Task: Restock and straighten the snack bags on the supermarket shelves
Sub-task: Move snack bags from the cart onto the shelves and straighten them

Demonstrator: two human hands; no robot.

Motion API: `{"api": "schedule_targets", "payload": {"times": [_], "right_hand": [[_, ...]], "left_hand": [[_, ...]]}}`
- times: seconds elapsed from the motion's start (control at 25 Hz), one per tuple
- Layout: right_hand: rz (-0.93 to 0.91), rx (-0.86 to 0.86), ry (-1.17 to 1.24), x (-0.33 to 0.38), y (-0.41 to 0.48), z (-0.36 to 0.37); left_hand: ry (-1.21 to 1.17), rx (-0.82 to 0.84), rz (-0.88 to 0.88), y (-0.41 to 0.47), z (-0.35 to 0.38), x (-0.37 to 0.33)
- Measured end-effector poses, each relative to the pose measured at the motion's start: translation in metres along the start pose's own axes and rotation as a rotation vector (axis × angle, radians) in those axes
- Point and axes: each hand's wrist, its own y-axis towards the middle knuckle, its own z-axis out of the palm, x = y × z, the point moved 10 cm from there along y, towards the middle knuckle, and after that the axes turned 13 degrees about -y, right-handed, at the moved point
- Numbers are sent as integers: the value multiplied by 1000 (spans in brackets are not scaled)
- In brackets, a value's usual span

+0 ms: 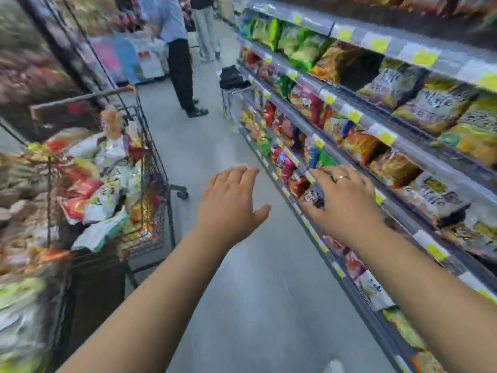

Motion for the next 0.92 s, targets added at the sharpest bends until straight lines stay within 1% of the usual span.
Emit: {"api": "schedule_targets", "payload": {"times": [0.16, 0.4, 0.68, 0.8, 0.92], "right_hand": [[-158, 75, -7, 77, 29, 26], [-386, 166, 7, 188, 100, 58], [-638, 184, -1, 308, 183, 68], [-730, 190, -7, 358, 198, 71], [-815, 217, 5, 418, 203, 80]], "left_hand": [[20, 20, -123, -15, -4, 72], [61, 0, -332, -13, -13, 177], [92, -67, -597, -5, -42, 281], [77, -105, -680, -17, -51, 317], [78, -108, -756, -35, -57, 360]]}}
